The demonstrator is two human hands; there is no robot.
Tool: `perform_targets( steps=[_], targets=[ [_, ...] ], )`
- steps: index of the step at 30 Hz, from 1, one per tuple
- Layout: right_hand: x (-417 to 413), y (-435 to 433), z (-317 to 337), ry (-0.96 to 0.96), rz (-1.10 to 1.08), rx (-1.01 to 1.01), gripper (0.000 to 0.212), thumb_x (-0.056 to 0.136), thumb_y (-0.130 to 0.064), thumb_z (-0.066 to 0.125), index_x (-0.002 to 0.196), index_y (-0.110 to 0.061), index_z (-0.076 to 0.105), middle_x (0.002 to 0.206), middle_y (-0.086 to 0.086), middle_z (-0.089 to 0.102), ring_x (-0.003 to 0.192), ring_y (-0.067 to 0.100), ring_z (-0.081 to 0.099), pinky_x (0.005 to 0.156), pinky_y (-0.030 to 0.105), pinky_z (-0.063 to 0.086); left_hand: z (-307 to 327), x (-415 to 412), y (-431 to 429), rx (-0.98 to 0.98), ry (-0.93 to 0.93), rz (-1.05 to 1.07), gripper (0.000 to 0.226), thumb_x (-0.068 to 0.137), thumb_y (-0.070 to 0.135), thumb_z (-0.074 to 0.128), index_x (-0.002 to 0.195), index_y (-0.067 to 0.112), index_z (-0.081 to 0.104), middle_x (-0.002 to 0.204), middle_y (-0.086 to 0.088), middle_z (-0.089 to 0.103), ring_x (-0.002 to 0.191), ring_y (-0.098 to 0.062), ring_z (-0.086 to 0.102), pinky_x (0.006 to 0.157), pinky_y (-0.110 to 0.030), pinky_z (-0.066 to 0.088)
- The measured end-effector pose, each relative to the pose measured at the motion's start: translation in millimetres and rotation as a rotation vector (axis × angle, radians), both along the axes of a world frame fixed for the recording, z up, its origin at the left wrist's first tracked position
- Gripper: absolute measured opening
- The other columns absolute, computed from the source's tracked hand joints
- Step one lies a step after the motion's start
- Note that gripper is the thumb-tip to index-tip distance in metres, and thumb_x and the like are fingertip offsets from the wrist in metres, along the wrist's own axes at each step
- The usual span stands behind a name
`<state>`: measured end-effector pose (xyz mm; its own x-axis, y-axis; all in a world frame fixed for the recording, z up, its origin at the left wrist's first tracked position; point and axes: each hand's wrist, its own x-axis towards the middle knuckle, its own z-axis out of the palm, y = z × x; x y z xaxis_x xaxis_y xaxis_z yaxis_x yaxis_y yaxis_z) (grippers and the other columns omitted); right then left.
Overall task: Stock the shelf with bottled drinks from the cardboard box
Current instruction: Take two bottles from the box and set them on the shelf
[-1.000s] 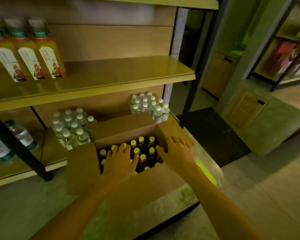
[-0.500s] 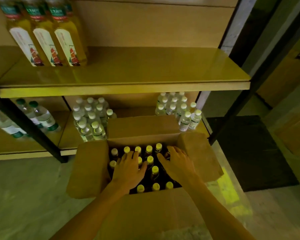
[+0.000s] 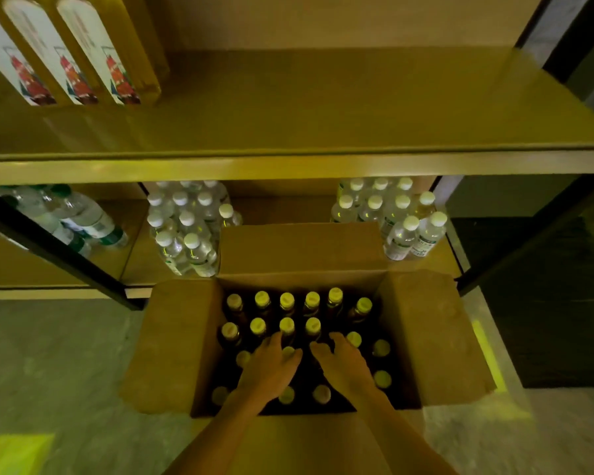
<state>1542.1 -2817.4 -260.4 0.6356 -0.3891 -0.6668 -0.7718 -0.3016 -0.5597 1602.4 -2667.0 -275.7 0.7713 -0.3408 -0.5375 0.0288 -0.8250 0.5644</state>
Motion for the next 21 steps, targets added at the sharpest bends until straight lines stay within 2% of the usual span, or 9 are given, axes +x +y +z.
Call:
perform_targets(
  steps=[2,4,7,9,12,14,18,21],
  targets=[
    [8.0,-3.5,-16.6,0.017,-0.050,0.066,0.071,0.090,-0.049,0.058,0.151,-0.022,0.034,0.135,0.003,0.055,0.111,0.024,0.060,0.095,0.043,0.049,-16.4,5.0,-0.2,-0.010,0.080,-0.002,0.078,0.085,0.062,0.053,0.151,0.028,0.032,0.152,0.001,0.040,0.138,-0.027,0.042,0.103,-0.040,0.042],
    [13.3,-5.2,-33.0,0.015,-0.113,0.146,0.073,0.087,-0.041,0.069,0.149,-0.017,0.038,0.127,0.003,0.057,0.102,0.019,0.058,0.088,0.037,0.051,-31.2,9.3,-0.9,0.002,0.145,-0.056,0.072,0.082,0.048,0.061,0.147,0.028,0.038,0.145,0.001,0.047,0.131,-0.026,0.049,0.098,-0.038,0.047],
    [22.2,-4.0,-47.8,-0.008,-0.068,0.214,0.089,0.076,-0.038,0.084,0.149,-0.019,0.036,0.137,0.003,0.055,0.119,0.021,0.055,0.093,0.031,0.049,-48.4,17.0,0.6,-0.042,0.236,-0.004,0.054,0.081,0.018,0.064,0.133,0.028,0.054,0.120,0.005,0.064,0.109,-0.017,0.061,0.086,-0.035,0.056],
    [25.4,-4.2,-58.1,-0.031,-0.075,0.254,0.093,0.073,-0.033,0.088,0.149,-0.023,0.036,0.140,0.001,0.053,0.129,0.023,0.052,0.097,0.032,0.050,-59.5,21.3,4.4,-0.063,0.286,0.040,0.057,0.077,0.016,0.069,0.130,0.033,0.058,0.117,0.009,0.066,0.106,-0.013,0.063,0.081,-0.030,0.057],
    [22.1,-6.6,-68.4,-0.074,-0.085,0.288,0.097,0.072,-0.020,0.088,0.152,-0.024,0.033,0.143,-0.001,0.052,0.131,0.020,0.050,0.098,0.035,0.052,-75.1,21.7,7.0,-0.097,0.294,0.016,0.072,0.071,0.020,0.081,0.136,0.035,0.056,0.129,0.014,0.062,0.120,-0.012,0.058,0.092,-0.028,0.053],
    [18.4,-9.1,-72.7,-0.077,-0.049,0.285,0.099,0.073,-0.012,0.085,0.154,-0.031,0.030,0.143,-0.006,0.051,0.131,0.018,0.050,0.101,0.039,0.052,-78.5,21.2,3.8,-0.113,0.262,0.015,0.069,0.076,0.016,0.083,0.138,0.028,0.057,0.133,0.011,0.061,0.123,-0.010,0.055,0.095,-0.023,0.047],
    [13.9,-12.7,-81.9,-0.081,0.037,0.192,0.072,0.088,-0.006,0.062,0.149,-0.038,0.040,0.134,-0.007,0.061,0.127,0.019,0.055,0.102,0.036,0.051,-85.7,20.6,3.1,-0.154,0.248,0.018,0.069,0.075,0.007,0.084,0.137,0.022,0.057,0.128,0.009,0.061,0.121,-0.006,0.052,0.094,-0.017,0.042],
    [14.5,-8.6,-86.9,-0.058,0.083,0.078,0.068,0.087,-0.005,0.066,0.147,-0.028,0.044,0.128,0.003,0.065,0.120,0.024,0.059,0.093,0.030,0.052,-88.6,19.5,3.8,-0.167,0.205,0.019,0.064,0.074,0.008,0.084,0.131,0.023,0.062,0.127,0.007,0.065,0.121,-0.010,0.057,0.093,-0.018,0.043]
  ],
)
